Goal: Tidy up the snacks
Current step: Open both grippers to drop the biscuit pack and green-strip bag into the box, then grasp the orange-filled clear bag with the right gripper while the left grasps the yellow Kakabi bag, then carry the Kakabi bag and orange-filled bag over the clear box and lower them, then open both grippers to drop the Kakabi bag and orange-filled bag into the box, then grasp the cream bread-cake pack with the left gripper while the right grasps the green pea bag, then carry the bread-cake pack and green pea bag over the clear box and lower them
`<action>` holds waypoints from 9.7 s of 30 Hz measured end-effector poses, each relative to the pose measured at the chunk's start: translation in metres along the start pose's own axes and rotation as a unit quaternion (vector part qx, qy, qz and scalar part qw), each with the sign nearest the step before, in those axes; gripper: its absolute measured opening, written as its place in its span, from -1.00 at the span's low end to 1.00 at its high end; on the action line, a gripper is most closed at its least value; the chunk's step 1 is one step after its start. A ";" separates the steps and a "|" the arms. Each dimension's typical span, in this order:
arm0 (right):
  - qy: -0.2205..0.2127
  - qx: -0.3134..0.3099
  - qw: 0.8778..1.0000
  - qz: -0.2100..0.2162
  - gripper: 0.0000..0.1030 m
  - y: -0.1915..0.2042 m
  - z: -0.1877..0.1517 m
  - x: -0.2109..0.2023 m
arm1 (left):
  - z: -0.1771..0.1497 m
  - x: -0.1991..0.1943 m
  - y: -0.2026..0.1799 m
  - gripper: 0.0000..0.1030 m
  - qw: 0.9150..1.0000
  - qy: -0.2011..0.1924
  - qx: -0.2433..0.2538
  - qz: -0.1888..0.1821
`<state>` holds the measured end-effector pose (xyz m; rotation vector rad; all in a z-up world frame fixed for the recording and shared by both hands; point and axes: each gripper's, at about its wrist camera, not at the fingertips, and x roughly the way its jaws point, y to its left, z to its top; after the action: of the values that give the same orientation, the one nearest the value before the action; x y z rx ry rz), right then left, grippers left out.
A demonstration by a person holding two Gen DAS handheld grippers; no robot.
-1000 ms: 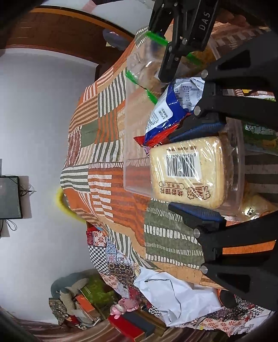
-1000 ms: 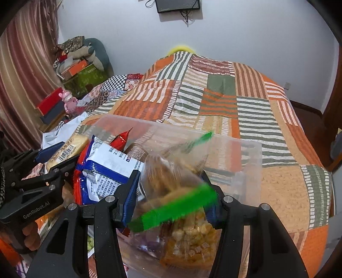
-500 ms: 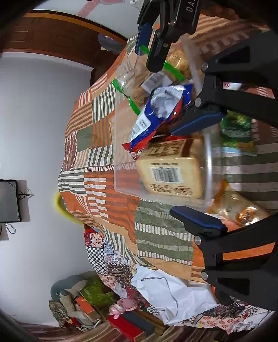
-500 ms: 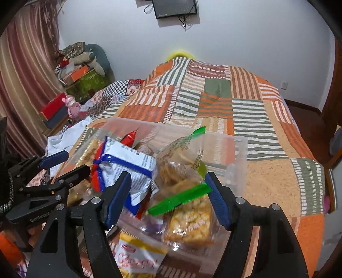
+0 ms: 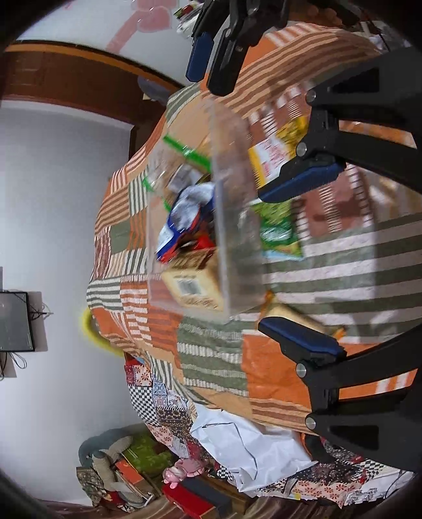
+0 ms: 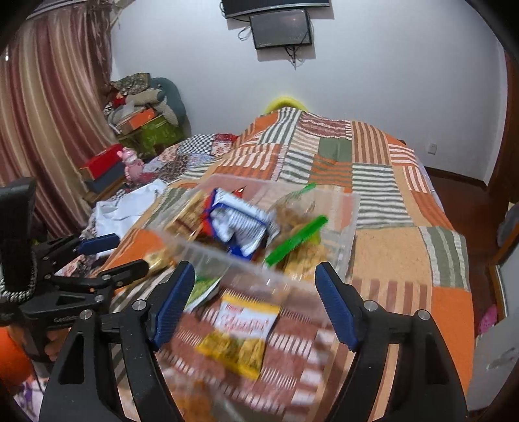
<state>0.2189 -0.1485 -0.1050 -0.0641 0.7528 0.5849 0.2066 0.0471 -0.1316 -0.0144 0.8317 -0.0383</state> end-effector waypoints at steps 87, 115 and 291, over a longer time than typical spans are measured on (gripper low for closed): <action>0.002 0.119 0.993 0.009 0.03 -0.086 -0.080 -0.041 | -0.017 0.104 -0.108 0.33 0.994 0.104 -0.020 -0.026; -0.041 0.093 0.995 0.000 0.03 -0.072 -0.022 -0.039 | 0.012 0.004 -0.086 0.02 0.998 0.008 -0.005 -0.068; 0.013 -0.029 0.999 0.022 -0.25 0.063 0.010 0.044 | -0.011 0.011 0.078 -0.34 0.998 0.009 -0.059 -0.029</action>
<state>0.2176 -0.0726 -0.1177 -0.1082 0.7638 0.6494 0.2080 0.1248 -0.1498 -0.1484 0.8504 -0.0434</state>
